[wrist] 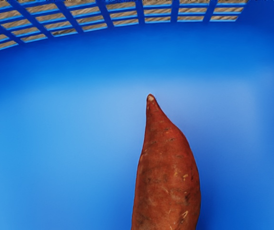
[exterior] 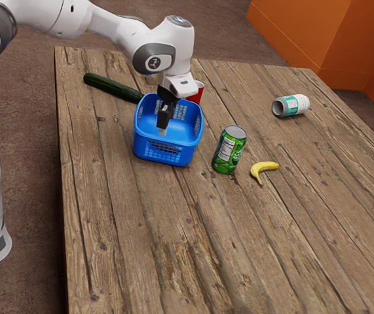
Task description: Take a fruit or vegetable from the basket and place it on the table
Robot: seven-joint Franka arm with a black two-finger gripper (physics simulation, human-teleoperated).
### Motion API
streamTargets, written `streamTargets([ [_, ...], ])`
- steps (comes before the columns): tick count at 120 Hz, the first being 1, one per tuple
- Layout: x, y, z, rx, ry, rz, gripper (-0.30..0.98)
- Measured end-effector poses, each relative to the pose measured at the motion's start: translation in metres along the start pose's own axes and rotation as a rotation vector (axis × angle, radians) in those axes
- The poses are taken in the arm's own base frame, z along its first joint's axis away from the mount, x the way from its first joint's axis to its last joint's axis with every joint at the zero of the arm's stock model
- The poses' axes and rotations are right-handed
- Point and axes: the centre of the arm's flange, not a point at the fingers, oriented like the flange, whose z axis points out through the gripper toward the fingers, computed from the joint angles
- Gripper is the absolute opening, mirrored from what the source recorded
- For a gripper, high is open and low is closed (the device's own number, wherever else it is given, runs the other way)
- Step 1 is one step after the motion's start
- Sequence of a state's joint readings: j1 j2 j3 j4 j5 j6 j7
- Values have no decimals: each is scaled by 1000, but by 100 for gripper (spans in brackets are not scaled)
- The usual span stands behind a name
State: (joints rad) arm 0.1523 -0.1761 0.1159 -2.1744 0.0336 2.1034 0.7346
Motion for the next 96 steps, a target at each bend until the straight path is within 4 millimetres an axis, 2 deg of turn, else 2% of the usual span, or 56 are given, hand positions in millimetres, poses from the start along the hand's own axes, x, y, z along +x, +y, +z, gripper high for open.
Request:
streamTargets([
  [43, 4, 6, 1, -12, 7, 14, 68],
  [96, 5, 7, 24, -38, -13, 14, 68],
])
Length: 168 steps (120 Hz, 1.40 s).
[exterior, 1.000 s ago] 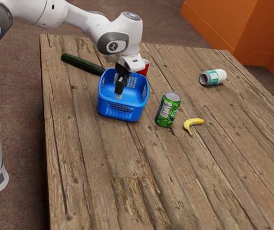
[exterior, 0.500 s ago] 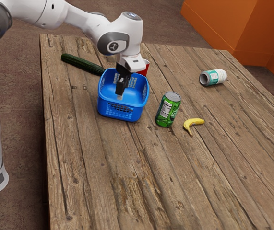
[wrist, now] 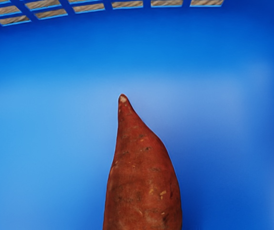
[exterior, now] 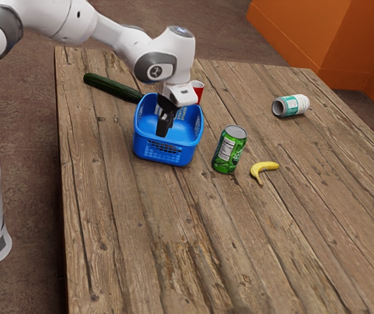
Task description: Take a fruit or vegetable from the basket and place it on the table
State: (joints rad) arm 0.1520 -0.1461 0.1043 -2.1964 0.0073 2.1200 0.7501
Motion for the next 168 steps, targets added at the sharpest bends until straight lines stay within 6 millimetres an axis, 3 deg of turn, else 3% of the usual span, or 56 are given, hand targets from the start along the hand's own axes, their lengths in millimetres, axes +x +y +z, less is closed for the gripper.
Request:
streamTargets([
  [117, -2, -5, 31, -33, -25, -14, 65],
  [124, -2, -6, 32, -36, -24, -16, 61],
  [147, -2, -7, 35, -38, -21, -22, 25],
  [168, -3, -6, 35, -37, -19, -25, 19],
])
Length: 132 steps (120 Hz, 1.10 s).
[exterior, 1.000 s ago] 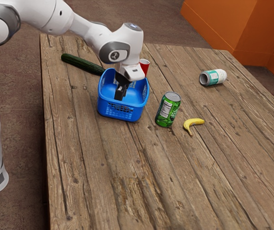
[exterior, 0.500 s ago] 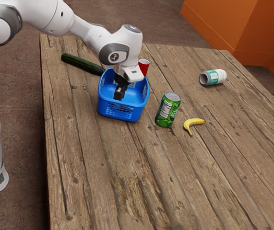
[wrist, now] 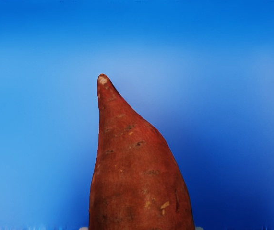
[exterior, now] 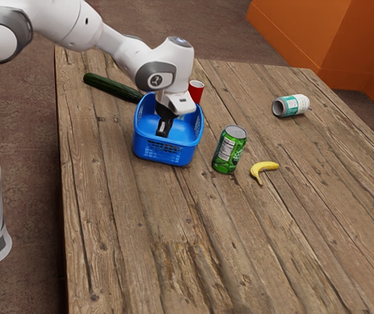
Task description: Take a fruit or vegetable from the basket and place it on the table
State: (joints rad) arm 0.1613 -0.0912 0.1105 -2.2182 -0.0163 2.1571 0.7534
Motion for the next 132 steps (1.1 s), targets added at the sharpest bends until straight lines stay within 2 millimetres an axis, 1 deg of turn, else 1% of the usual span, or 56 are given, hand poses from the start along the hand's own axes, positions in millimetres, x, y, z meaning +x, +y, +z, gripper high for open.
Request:
streamTargets([
  [5, 0, 1, -4, 4, 6, 0, 19],
  [10, -2, 2, -13, 13, 17, 0, 19],
  [32, -15, 8, -63, 52, 78, -8, 18],
  [43, -23, 11, -83, 67, 101, -12, 18],
  [50, -25, 16, -100, 82, 119, -7, 18],
  [62, -15, 42, -127, 114, 145, 45, 18],
  [70, -7, 61, -138, 131, 153, 81, 18],
  [77, 1, 77, -144, 142, 154, 114, 18],
  [91, 25, 112, -150, 162, 150, 192, 18],
  [104, 52, 154, -158, 186, 153, 282, 18],
  [110, 61, 170, -162, 193, 157, 314, 18],
  [118, 66, 180, -164, 195, 161, 332, 18],
  [132, 68, 183, -164, 193, 162, 335, 18],
])
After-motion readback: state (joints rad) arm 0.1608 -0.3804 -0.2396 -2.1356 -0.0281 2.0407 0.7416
